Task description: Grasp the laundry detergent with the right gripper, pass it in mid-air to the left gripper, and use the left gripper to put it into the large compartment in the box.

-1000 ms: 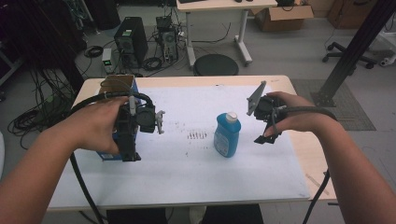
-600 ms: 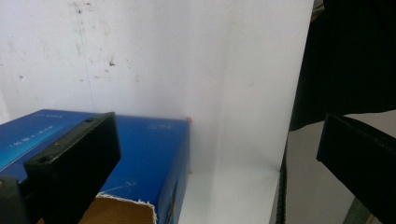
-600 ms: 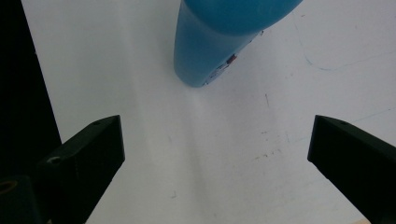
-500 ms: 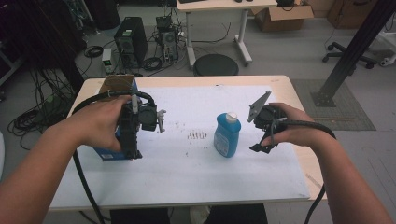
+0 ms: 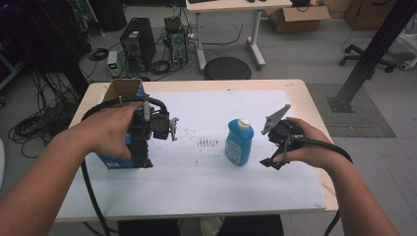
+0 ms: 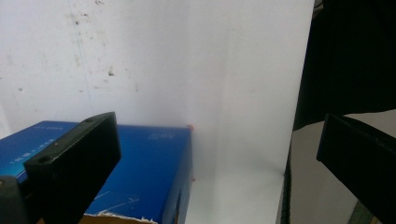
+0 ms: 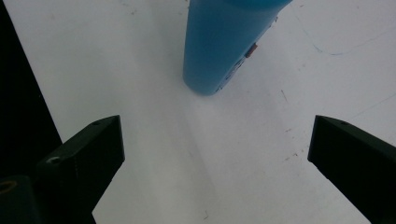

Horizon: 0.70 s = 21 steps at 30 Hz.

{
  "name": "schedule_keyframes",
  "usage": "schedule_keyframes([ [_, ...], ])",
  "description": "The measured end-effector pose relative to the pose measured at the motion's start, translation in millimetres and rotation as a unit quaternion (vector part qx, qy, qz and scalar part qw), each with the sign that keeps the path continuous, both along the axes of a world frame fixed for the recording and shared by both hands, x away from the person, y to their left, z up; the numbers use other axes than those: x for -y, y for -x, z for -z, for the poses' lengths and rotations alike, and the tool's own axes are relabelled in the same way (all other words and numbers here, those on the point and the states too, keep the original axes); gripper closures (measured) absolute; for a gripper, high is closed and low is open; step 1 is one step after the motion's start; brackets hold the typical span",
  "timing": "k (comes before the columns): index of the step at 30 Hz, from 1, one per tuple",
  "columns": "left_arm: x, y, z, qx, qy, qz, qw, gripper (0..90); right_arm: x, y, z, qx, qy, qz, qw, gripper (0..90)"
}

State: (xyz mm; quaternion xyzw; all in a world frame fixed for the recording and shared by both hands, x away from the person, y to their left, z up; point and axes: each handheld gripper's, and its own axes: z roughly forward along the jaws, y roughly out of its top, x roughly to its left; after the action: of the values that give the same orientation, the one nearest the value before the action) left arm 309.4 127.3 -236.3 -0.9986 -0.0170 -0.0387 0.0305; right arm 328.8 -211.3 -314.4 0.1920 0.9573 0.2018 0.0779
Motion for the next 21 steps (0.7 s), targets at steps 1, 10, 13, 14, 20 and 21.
schedule_keyframes([
  [1, 0.1, 0.3, 0.4, 0.001, 0.001, 0.0, 1.0, 0.3, 0.0, 0.0, 0.0, 0.0, 0.0, 0.0, 1.0, 3.7],
  [10, -1.4, 3.2, 1.3, 0.002, 0.001, 0.0, 1.0, 0.2, -3.9, 8.6, 7.5, 0.016, -0.041, 0.026, 0.9987, 3.7],
  [13, -0.9, 4.7, 1.7, 0.002, 0.002, 0.0, 1.0, 0.2, -6.1, 9.8, 11.4, 0.022, -0.059, 0.046, 0.9969, 3.5],
  [14, -0.9, 5.1, 1.6, 0.002, 0.002, 0.001, 1.0, 0.2, -6.1, 9.8, 11.4, 0.022, -0.059, 0.046, 0.9969, 3.5],
  [20, -2.4, 7.1, 2.1, 0.003, 0.003, -0.001, 1.0, 0.3, -8.7, 12.7, 19.3, 0.021, -0.074, 0.062, 0.9951, 3.3],
  [21, -2.7, 7.2, 2.3, 0.004, 0.004, -0.001, 1.0, 0.2, -8.8, 12.9, 20.3, 0.021, -0.079, 0.065, 0.9945, 3.3],
])
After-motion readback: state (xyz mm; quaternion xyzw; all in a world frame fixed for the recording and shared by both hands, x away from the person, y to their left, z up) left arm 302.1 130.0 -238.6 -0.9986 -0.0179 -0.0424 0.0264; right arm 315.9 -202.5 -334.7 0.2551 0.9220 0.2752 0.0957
